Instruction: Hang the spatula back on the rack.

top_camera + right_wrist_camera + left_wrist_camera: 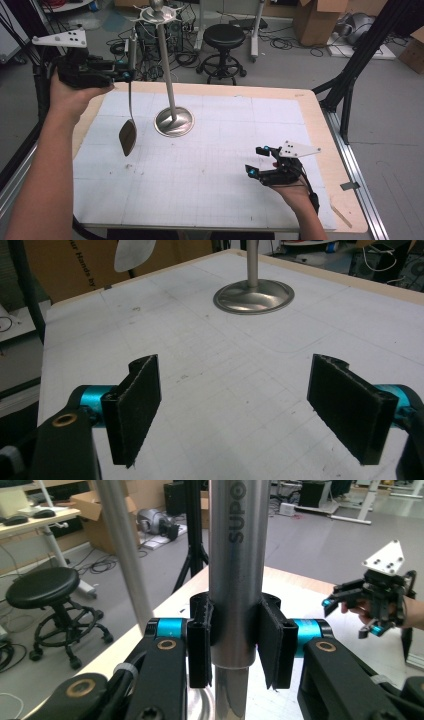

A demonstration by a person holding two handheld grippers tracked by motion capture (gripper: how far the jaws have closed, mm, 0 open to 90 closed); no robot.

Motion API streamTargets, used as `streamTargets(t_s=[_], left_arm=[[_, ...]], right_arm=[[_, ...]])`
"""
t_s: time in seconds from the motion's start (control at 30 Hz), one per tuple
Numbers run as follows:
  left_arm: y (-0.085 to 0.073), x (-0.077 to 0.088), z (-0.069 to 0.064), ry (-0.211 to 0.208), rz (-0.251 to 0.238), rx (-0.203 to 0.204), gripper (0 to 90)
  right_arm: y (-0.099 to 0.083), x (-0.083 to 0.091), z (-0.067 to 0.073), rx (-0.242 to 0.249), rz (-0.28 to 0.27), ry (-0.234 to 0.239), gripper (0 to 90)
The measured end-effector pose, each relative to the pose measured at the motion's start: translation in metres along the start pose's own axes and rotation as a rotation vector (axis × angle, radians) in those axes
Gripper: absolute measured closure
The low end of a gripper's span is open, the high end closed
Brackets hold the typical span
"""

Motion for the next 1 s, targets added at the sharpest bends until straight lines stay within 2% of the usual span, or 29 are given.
streamTargets(t_s=[0.17, 0.3, 0.43, 0.5, 0.73, 1.0], left_arm=[[0.002, 0.004, 0.011, 0.03, 0.0, 0.011, 69.0], [0.002, 0.003, 0.022, 0.036, -0.004, 0.024, 69.0], [0.0, 0.0, 0.036, 0.067, 0.014, 0.055, 69.0], [0.0, -0.001, 0.042, 0.082, 0.03, 0.056, 69.0], [-0.006, -0.01, 0.052, 0.108, 0.079, 0.072, 69.0], [-0.007, -0.014, 0.06, 0.126, 0.074, 0.083, 69.0]], right_arm=[[0.0, 0.001, 0.0, -0.003, 0.0, 0.001, 20.4], [0.0, 0.001, 0.0, -0.005, -0.001, 0.004, 20.4], [-0.001, 0.0, 0.0, -0.006, 0.003, 0.006, 20.4], [-0.001, 0.0, -0.001, -0.007, 0.004, 0.004, 20.4], [0.0, 0.001, -0.001, -0.011, -0.002, 0.007, 20.4], [0.0, 0.0, -0.001, -0.009, 0.001, 0.009, 20.4]])
Point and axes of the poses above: each handheld gripper's, and its own axes: x roughly backward along the jaws, y roughly out of its top, z roughly to its left, the point moved 8 cm from there along -x, roughly forward along the jaws, and after that the axes turned 5 degrees about z, right-handed, at the moved point
